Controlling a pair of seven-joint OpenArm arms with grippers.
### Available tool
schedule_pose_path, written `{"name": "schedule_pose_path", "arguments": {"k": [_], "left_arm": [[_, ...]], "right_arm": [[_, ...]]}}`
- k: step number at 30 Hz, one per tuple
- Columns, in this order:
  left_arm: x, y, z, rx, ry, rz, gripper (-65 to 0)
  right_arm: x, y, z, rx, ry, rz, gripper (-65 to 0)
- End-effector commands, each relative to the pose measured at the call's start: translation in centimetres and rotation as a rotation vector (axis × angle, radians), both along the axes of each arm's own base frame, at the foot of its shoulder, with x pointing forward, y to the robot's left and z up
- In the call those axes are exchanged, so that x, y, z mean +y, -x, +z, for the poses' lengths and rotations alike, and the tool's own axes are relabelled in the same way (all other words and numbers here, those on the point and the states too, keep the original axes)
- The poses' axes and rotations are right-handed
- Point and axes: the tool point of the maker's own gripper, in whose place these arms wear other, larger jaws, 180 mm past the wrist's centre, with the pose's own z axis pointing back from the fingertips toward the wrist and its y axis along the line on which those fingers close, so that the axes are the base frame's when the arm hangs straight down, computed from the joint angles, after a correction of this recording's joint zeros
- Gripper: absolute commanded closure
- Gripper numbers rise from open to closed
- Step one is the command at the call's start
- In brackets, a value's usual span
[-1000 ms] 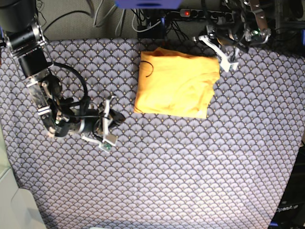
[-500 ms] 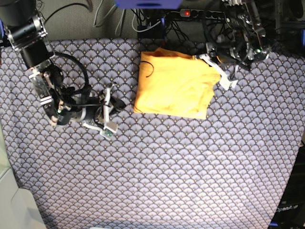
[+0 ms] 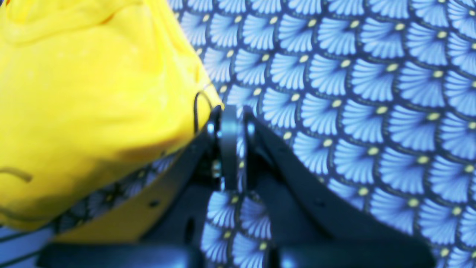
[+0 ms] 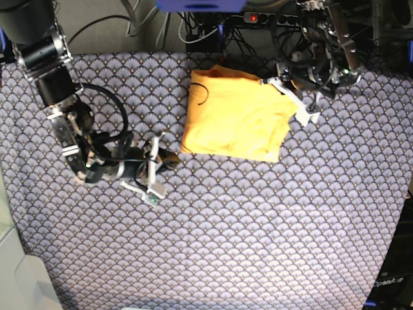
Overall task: Fold the T-shirt properly
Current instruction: 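Push the folded shirt's sides with both grippers to square it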
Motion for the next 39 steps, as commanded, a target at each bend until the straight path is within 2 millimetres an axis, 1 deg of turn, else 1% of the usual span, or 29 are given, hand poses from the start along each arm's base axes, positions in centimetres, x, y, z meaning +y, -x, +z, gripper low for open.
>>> {"name": "schedule_pose_path", "arguments": {"k": [1, 3, 6, 9, 10, 13, 15, 17, 20, 22, 25, 27, 29, 31, 33, 35, 37, 39], "left_arm": [[0.5, 1.4, -1.2, 0.055, -0.051, -0.005, 0.0], [0.5, 1.4, -1.2, 0.056, -0.051, -0.005, 0.0], [0.6, 1.3, -1.3, 0.058, -0.050, -0.001, 0.0], [0.5, 1.0, -1.1, 0.050, -0.048, 0.000, 0.0], [0.4, 0.8, -1.1, 0.047, -0.048, -0.002, 0.0], [0.4, -0.6, -0.5, 0.017, -0.048, -0.004, 0.0], [0.3, -1.6, -0.1, -0.006, -0.045, -0.003, 0.0], [0.3, -3.0, 0.6, -0.035, -0.046, 0.000, 0.0], [-0.6, -4.6, 0.9, -0.035, -0.007, 0.047, 0.0], [-1.1, -5.9, 0.6, -0.023, 0.020, 0.061, 0.0], [-2.5, -8.0, 0.6, -0.020, 0.067, 0.058, 0.0], [-2.9, -8.9, 1.0, -0.031, 0.080, 0.057, 0.0], [-3.8, -10.0, 1.7, -0.051, 0.097, 0.054, 0.0], [-4.5, -10.7, 2.2, -0.064, 0.112, 0.050, 0.0], [-5.3, -11.9, 3.1, -0.095, 0.110, 0.020, 0.0], [-6.2, -12.8, 3.9, -0.119, 0.113, -0.011, 0.0], [-6.4, -13.8, 4.7, -0.146, 0.108, -0.019, 0.0], [-6.4, -14.4, 5.2, -0.162, 0.108, -0.019, 0.0]], "right_arm": [[0.4, -1.4, 1.5, -0.054, -0.024, 0.002, -1.5], [0.9, -1.4, 0.7, -0.054, -0.003, 0.005, -1.5], [1.6, -1.0, -1.4, -0.023, 0.048, 0.008, -1.5], [2.3, -0.6, -2.3, -0.010, 0.065, 0.017, -1.4], [2.4, -0.1, -2.6, -0.001, 0.062, 0.020, -1.3], [2.9, 1.3, -2.7, -0.003, 0.053, 0.039, -1.3], [2.4, 2.3, -2.8, -0.009, 0.062, 0.049, -1.3], [2.1, 3.1, -2.9, -0.011, 0.068, 0.057, -1.3], [1.2, 4.6, -3.4, -0.004, 0.084, 0.067, -1.3], [0.9, 5.6, -3.6, 0.000, 0.087, 0.074, -1.3], [0.4, 7.2, -4.0, 0.013, 0.097, 0.084, -1.2], [0.6, 8.0, -4.2, 0.021, 0.091, 0.089, -1.1], [0.5, 9.0, -4.3, 0.027, 0.090, 0.097, -1.1], [1.0, 9.9, -4.0, 0.022, 0.078, 0.110, -1.1], [1.6, 10.6, -3.7, 0.016, 0.063, 0.122, -1.1], [1.8, 11.2, -3.6, 0.021, 0.073, 0.136, -1.1], [1.9, 11.5, -3.6, 0.025, 0.079, 0.142, -1.1], [2.4, 11.9, -3.5, 0.026, 0.066, 0.145, -1.1]]}}
